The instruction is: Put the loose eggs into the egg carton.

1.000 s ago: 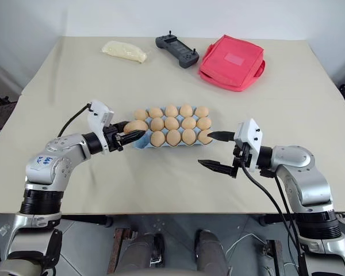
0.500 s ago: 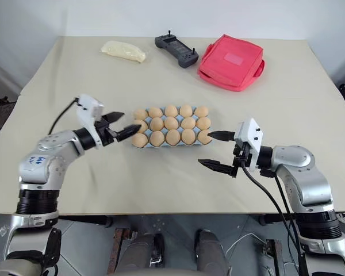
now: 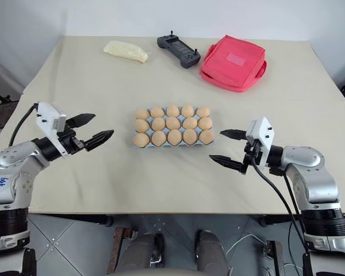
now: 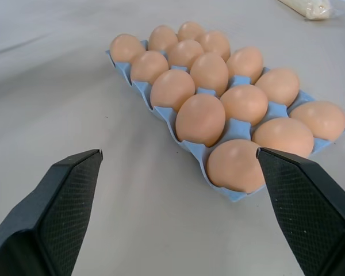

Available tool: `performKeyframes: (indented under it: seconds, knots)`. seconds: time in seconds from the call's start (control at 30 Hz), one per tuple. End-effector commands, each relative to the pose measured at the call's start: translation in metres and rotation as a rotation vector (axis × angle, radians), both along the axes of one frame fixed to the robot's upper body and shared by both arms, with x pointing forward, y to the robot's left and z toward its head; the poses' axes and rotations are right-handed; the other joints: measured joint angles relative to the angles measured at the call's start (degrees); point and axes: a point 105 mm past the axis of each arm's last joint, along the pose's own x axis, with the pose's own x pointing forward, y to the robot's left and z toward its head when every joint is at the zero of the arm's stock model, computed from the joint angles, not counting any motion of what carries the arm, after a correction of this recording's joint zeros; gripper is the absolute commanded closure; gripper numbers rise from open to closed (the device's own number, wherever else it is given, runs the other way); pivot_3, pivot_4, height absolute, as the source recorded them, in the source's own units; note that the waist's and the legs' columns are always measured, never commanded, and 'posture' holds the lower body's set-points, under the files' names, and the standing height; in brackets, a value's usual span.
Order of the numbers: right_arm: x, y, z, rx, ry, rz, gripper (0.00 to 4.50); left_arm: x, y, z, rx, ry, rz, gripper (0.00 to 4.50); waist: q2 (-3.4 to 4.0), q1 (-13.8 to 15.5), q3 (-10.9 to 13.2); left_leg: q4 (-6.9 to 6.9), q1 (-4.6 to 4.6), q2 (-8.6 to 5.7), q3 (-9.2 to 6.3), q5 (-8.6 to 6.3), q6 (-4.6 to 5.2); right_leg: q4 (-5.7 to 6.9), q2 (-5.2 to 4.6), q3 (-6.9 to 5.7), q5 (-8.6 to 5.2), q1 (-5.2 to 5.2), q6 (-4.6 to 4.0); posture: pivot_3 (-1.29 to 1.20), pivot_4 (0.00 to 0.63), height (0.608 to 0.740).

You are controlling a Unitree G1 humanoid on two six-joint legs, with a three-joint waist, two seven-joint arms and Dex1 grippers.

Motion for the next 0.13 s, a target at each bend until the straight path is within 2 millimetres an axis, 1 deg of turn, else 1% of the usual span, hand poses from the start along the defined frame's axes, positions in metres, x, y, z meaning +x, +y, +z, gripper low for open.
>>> performKeyframes:
  seconds: [0.03, 0.13]
  knots:
    - [0.0018, -0.0061, 0.0134, 0.015, -0.060, -0.021, 0.00, -0.0062, -0.0036, 0.0177, 0.009, -0.083, -0.015, 0.04, 0.00, -0.03, 0.00, -0.02, 0.00, 0.00, 0.00, 0.00, 0.00, 0.00, 0.00, 0.00, 0.00, 0.00, 0.00, 0.00, 0.150, 0.740]
    - [0.0034, -0.0066, 0.0135, 0.016, -0.065, -0.025, 0.00, -0.0059, -0.0047, 0.0193, -0.002, -0.093, -0.012, 0.04, 0.00, -0.03, 0.00, -0.07, 0.00, 0.00, 0.00, 0.02, -0.03, -0.02, 0.01, -0.01, 0.00, -0.01, 0.00, 0.00, 0.150, 0.740]
